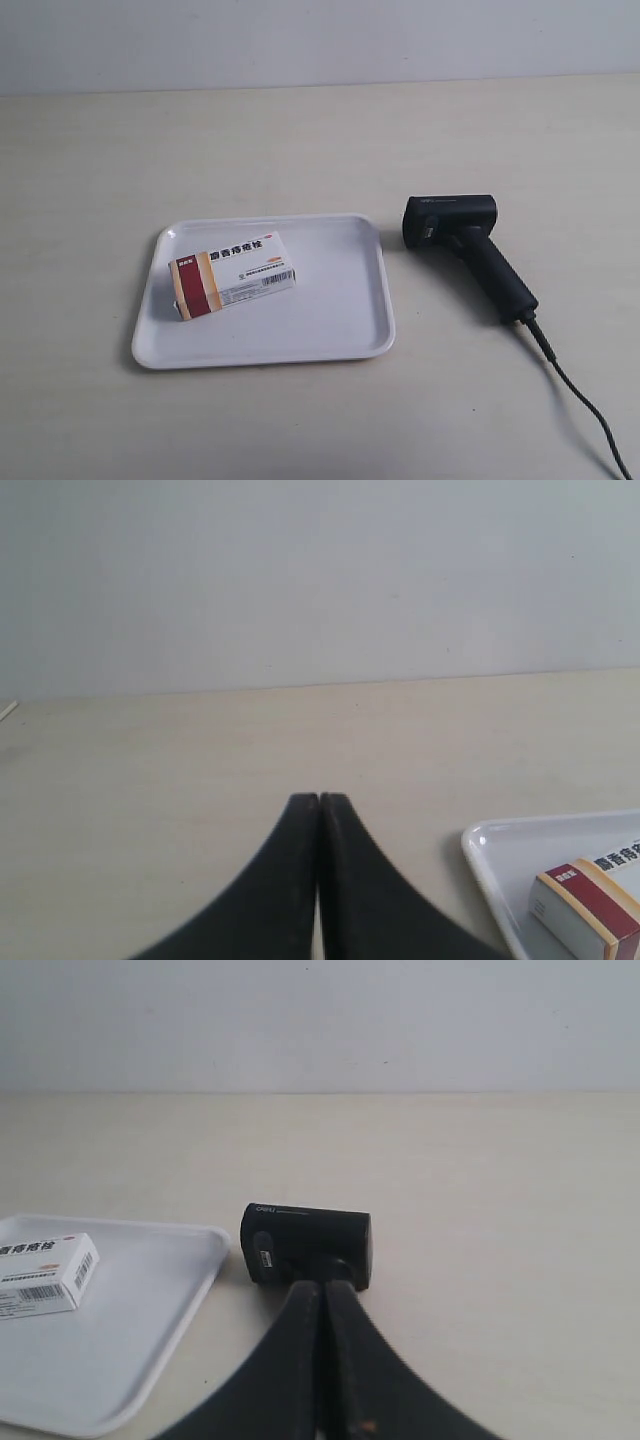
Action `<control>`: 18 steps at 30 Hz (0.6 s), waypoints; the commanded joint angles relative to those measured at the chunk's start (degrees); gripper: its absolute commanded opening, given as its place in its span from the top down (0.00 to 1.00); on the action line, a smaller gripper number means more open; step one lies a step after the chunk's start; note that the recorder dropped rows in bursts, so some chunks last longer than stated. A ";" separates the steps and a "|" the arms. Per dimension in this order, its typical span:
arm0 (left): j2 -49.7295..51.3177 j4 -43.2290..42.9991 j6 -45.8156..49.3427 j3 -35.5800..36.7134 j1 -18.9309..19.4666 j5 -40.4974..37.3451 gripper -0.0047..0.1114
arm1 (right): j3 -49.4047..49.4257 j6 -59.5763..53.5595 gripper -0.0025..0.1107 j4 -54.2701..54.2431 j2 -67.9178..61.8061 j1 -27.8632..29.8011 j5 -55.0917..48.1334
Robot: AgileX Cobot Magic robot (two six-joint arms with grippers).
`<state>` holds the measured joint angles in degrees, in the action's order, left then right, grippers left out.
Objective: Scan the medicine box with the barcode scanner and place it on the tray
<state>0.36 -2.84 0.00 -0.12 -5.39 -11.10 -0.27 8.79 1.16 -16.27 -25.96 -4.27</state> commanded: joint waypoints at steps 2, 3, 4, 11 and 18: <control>-0.36 0.15 0.00 0.12 0.10 0.12 0.94 | 0.27 0.39 0.98 0.80 0.27 -0.05 0.97; -0.36 0.15 0.00 0.12 0.10 0.12 0.94 | 0.27 0.39 0.98 0.80 0.27 -0.05 0.97; -0.36 0.15 0.00 0.12 0.10 0.12 0.94 | 0.27 0.39 0.98 0.80 0.27 -0.05 0.97; -0.36 0.15 0.00 0.12 0.10 0.12 0.94 | 0.27 0.25 0.98 0.80 2.32 3.20 1.08; -0.36 0.15 0.00 0.12 0.10 0.12 0.94 | 0.27 0.38 0.98 -0.77 8.71 15.41 0.19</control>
<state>0.36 -2.84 0.00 -0.12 -5.39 -11.10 -0.27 9.01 0.71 -9.99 -14.55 -3.94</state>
